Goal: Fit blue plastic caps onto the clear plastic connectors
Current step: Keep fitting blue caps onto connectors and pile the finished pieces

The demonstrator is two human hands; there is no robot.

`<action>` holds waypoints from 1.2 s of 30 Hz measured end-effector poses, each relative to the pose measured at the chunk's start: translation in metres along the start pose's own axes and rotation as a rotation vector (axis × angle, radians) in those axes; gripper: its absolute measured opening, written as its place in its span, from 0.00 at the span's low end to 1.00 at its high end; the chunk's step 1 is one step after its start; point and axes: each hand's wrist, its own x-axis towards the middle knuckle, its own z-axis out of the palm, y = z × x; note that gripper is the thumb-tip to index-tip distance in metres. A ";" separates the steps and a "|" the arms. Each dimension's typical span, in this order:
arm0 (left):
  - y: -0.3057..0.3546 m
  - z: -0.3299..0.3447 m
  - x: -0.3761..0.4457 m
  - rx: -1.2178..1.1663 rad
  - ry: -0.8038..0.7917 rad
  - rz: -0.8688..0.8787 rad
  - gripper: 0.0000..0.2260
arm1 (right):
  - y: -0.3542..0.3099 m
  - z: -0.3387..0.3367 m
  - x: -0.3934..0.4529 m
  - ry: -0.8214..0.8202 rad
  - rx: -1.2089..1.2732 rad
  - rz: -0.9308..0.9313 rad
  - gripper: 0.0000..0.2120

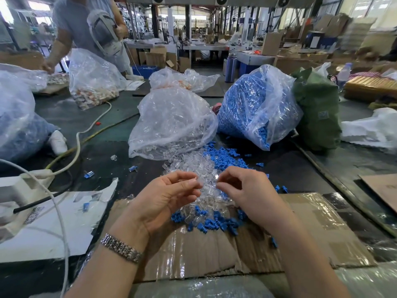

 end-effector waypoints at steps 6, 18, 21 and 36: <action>-0.003 0.006 -0.003 0.080 -0.013 0.022 0.09 | -0.008 0.005 -0.001 0.044 0.360 -0.149 0.06; -0.003 0.010 -0.005 0.112 -0.086 0.019 0.08 | -0.004 0.007 -0.001 0.076 0.237 -0.325 0.06; -0.004 0.013 -0.006 0.127 -0.112 0.023 0.07 | -0.006 0.008 -0.001 0.072 0.203 -0.346 0.06; -0.005 0.011 -0.006 0.327 -0.064 0.175 0.13 | -0.007 0.007 -0.003 0.054 0.164 -0.366 0.07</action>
